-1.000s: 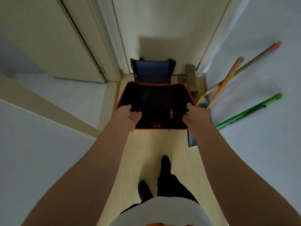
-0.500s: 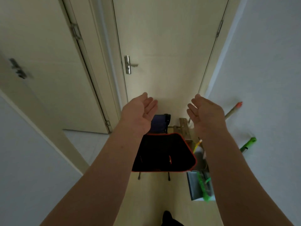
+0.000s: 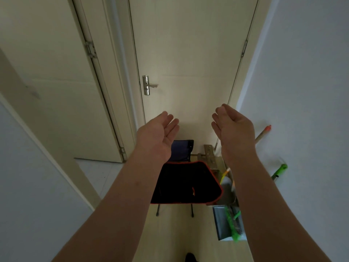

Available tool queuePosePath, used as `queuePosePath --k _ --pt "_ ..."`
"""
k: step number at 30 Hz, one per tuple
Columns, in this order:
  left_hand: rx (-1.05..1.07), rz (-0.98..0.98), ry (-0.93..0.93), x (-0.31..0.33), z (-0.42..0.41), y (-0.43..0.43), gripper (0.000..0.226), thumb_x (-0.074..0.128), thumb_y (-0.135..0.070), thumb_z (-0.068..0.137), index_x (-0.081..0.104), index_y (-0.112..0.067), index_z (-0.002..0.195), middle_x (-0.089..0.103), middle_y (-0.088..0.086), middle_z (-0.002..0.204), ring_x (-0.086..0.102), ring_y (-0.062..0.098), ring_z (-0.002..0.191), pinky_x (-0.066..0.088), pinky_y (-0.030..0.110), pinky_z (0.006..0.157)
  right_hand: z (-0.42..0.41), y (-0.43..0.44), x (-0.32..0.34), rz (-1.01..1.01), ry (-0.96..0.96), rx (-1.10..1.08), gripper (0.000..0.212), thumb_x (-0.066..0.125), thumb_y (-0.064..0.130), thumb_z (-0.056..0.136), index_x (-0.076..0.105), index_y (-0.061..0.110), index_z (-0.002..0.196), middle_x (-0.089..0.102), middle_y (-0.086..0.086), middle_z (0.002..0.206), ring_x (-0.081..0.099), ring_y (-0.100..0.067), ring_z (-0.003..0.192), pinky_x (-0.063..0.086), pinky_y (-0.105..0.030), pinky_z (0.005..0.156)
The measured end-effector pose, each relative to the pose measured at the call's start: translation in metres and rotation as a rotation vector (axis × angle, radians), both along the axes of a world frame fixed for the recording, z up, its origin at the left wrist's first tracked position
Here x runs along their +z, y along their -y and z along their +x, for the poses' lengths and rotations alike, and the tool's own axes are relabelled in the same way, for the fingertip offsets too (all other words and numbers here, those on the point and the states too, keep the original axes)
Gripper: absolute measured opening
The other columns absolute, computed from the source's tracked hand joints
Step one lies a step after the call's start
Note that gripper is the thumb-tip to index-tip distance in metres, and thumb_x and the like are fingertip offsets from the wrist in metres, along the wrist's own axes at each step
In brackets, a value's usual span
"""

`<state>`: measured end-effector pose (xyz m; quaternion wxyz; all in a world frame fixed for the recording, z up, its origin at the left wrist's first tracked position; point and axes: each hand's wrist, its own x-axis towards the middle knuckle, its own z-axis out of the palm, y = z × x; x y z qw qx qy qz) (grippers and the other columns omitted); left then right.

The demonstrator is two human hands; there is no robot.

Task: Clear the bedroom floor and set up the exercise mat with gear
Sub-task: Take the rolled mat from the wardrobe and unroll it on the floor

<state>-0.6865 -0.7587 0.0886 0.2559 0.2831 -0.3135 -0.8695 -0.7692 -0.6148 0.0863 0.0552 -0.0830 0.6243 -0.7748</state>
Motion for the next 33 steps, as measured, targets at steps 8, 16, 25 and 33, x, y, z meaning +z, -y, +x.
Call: queuePosePath --k 8,16,25,33 --pt "0.231 -0.156 0.037 -0.008 0.034 0.004 0.024 0.063 -0.01 0.1 0.064 -0.002 0.123 0.075 0.009 0.108 0.076 0.02 0.095 0.06 0.032 0.091 0.011 0.031 0.001 0.043 -0.025 0.183 0.045 0.065 0.027 0.1 0.058 0.011 0.141 0.069 0.002 0.129 0.07 -0.006 0.108 0.055 -0.033 0.102" --pt "0.6 -0.234 0.196 -0.014 0.098 0.001 0.032 0.064 -0.015 0.1 0.063 -0.005 0.13 0.075 0.007 0.114 0.075 0.018 0.103 0.059 0.033 0.095 0.04 0.077 -0.008 0.15 -0.087 0.609 0.031 0.064 0.033 0.097 0.065 0.023 0.126 0.07 -0.006 0.12 0.066 -0.028 0.113 0.051 -0.057 0.104" --pt "1.118 -0.336 0.449 -0.015 0.2 -0.07 0.021 0.067 -0.018 0.099 0.07 -0.014 0.119 0.079 -0.003 0.101 0.076 0.011 0.098 0.06 0.029 0.09 0.136 0.093 -0.024 0.176 -0.195 1.112 0.051 0.062 0.046 0.09 0.065 0.019 0.133 0.071 0.012 0.127 0.065 -0.001 0.118 0.05 -0.039 0.107" --pt "1.53 -0.313 0.577 -0.008 0.321 -0.182 0.02 0.067 -0.018 0.099 0.072 -0.013 0.118 0.079 -0.001 0.102 0.075 0.013 0.1 0.06 0.031 0.091 0.27 0.043 -0.015 0.118 -0.372 1.519 0.043 0.06 0.038 0.1 0.061 0.019 0.139 0.067 0.01 0.133 0.062 0.0 0.121 0.053 -0.037 0.105"
